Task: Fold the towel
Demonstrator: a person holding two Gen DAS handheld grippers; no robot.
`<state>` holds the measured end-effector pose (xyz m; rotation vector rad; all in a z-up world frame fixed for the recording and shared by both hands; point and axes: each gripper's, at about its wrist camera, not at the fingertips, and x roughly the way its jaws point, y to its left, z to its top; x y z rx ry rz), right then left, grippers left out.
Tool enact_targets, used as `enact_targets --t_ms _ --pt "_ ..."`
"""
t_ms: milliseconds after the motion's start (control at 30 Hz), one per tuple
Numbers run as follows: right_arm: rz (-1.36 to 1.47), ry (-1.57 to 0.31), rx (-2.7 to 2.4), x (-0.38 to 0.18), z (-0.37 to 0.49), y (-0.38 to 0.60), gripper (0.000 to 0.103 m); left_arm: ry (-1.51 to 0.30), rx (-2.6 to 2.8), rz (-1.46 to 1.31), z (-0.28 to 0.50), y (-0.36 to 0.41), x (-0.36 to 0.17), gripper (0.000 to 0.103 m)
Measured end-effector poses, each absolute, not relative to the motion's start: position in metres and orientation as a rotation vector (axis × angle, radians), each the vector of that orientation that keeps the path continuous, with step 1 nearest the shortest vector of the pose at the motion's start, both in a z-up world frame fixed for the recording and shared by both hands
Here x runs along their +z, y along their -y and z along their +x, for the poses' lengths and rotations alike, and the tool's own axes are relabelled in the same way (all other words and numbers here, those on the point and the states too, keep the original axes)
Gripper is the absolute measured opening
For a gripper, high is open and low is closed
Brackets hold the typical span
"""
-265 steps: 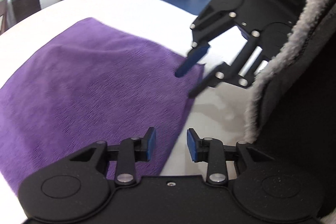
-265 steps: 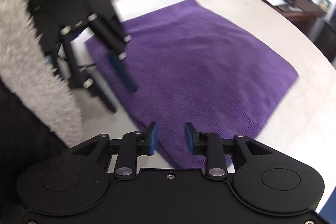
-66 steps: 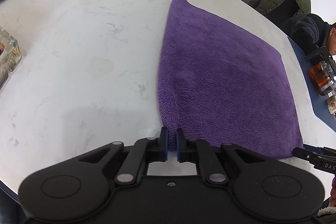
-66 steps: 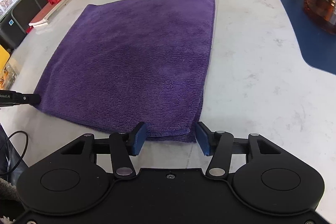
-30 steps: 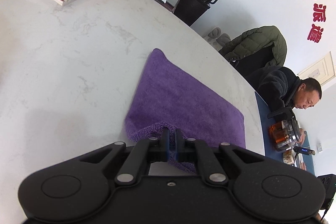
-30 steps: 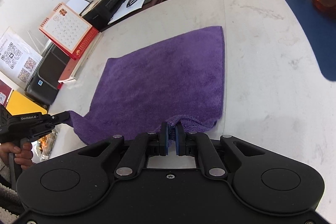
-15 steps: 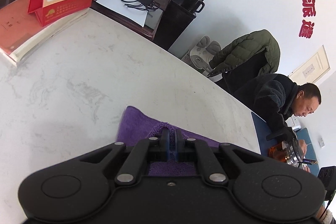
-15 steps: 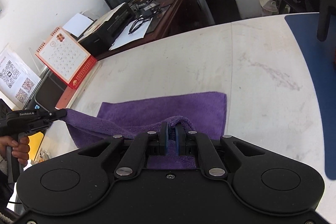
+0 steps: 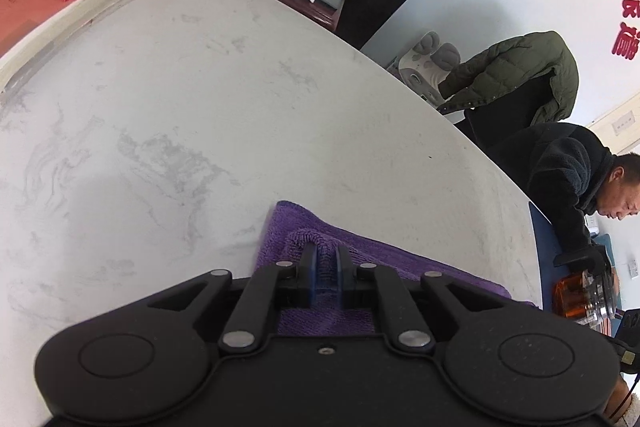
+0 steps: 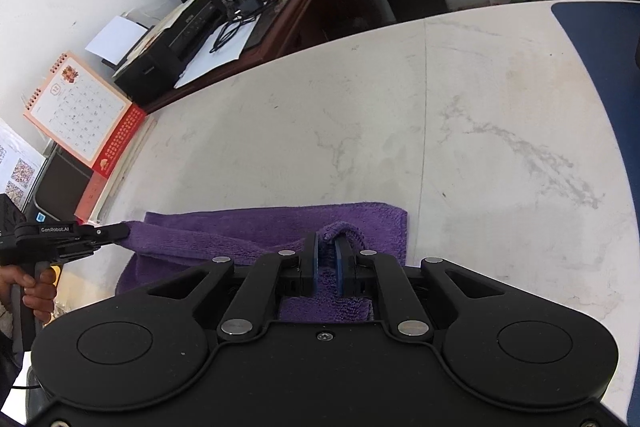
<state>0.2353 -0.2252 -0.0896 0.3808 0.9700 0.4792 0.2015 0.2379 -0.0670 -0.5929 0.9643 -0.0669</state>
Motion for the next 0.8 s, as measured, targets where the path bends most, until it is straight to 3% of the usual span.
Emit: enact_targets --t_ms 133,333,633,800 --pt "0.402 -0.972 0.462 -0.095 0.242 0.228 0.013 -0.955 -0.031 -0.589 0.203 -0.251 -0.065 0.007" --pt "0.446 -0.928 0.418 -0.093 0.248 0.236 0.042 -0.954 0.002 -0.574 0.200 -0.260 -0.064 0.007" --pt "0.430 -0.883 0.388 -0.084 0.242 0.244 0.043 -0.956 -0.038 -0.441 0.193 -0.242 -0.059 0.008" --pt "0.361 -0.883 0.435 -0.080 0.228 0.229 0.049 -0.940 -0.092 -0.270 0.201 -0.219 -0.060 0.022"
